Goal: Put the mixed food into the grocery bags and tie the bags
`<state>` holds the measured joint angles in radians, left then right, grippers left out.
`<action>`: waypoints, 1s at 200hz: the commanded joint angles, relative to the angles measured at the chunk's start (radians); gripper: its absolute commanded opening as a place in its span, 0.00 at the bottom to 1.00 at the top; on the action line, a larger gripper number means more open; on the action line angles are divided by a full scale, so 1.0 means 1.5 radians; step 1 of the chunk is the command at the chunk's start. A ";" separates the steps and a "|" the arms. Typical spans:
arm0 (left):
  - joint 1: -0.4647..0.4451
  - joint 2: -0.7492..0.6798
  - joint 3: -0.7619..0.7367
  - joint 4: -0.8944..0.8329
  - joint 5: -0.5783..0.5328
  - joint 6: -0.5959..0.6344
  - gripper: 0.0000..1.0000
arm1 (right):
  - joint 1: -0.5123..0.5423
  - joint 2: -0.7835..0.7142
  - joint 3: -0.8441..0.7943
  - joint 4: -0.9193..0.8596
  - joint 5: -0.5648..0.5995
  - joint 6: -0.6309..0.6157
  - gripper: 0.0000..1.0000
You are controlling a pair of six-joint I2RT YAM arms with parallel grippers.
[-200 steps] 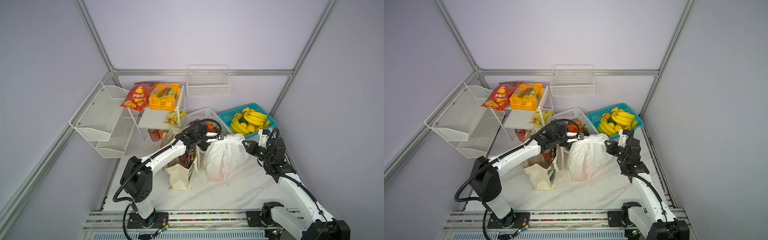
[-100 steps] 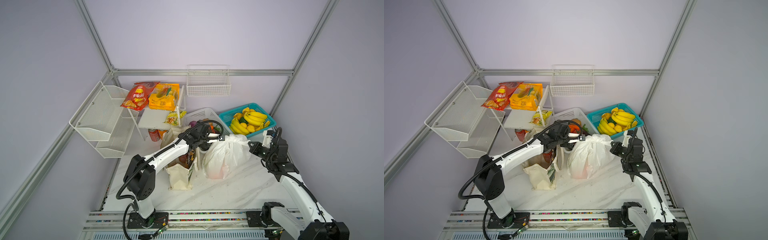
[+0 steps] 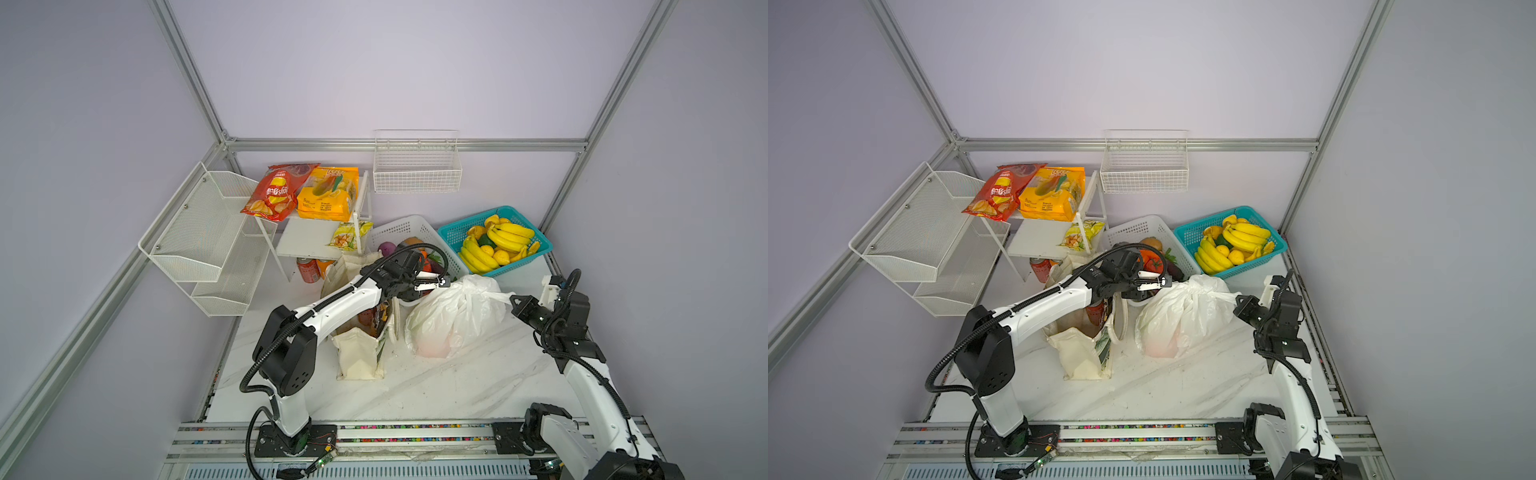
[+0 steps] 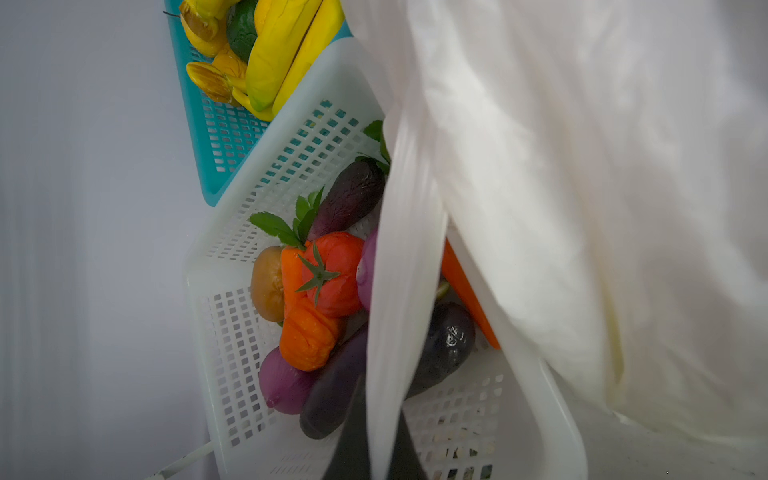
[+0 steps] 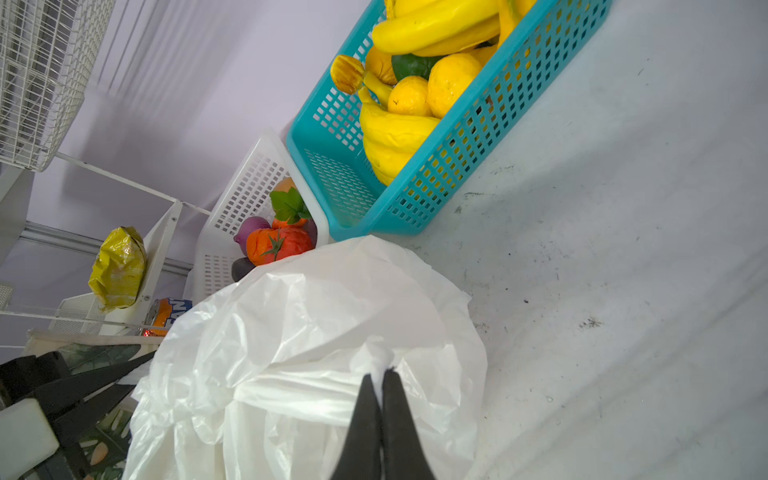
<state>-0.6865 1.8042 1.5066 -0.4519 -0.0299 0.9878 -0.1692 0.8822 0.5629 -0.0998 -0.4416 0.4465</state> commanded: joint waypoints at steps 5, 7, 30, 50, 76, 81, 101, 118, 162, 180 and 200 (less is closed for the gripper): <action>0.035 -0.066 0.019 0.001 -0.038 -0.014 0.02 | -0.035 -0.017 0.017 0.018 0.070 -0.043 0.00; 0.034 -0.070 0.017 0.003 -0.029 -0.015 0.07 | -0.034 -0.020 0.020 0.019 0.065 -0.046 0.01; 0.019 -0.095 0.018 0.014 0.049 -0.037 0.37 | -0.001 -0.039 0.053 0.013 0.046 -0.082 0.31; 0.015 -0.110 0.035 0.022 0.063 -0.086 0.55 | 0.040 -0.052 0.071 0.017 0.066 -0.090 0.51; 0.013 -0.138 0.036 0.065 0.110 -0.164 0.72 | 0.093 -0.074 0.096 0.044 0.100 -0.090 0.63; 0.013 -0.142 0.037 0.068 0.135 -0.180 0.80 | 0.100 -0.072 0.104 0.046 0.106 -0.092 0.64; 0.004 -0.140 0.043 0.089 0.219 -0.259 0.90 | 0.116 -0.054 0.130 0.051 0.128 -0.097 0.66; -0.017 -0.117 0.057 0.092 0.248 -0.303 0.94 | 0.116 -0.042 0.154 0.045 0.165 -0.104 0.68; -0.059 -0.003 0.152 0.044 0.215 -0.347 0.99 | 0.116 -0.032 0.218 0.037 0.284 -0.123 0.85; -0.071 0.048 0.198 0.011 0.218 -0.352 1.00 | 0.116 -0.022 0.231 0.039 0.280 -0.124 0.89; -0.080 0.094 0.235 -0.023 0.218 -0.357 1.00 | 0.117 -0.020 0.230 0.043 0.277 -0.122 0.90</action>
<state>-0.7948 1.8961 1.7184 -0.4126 0.2821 0.4961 0.0010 0.8440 0.8959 -0.0456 -0.0593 0.2749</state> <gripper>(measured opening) 0.999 0.897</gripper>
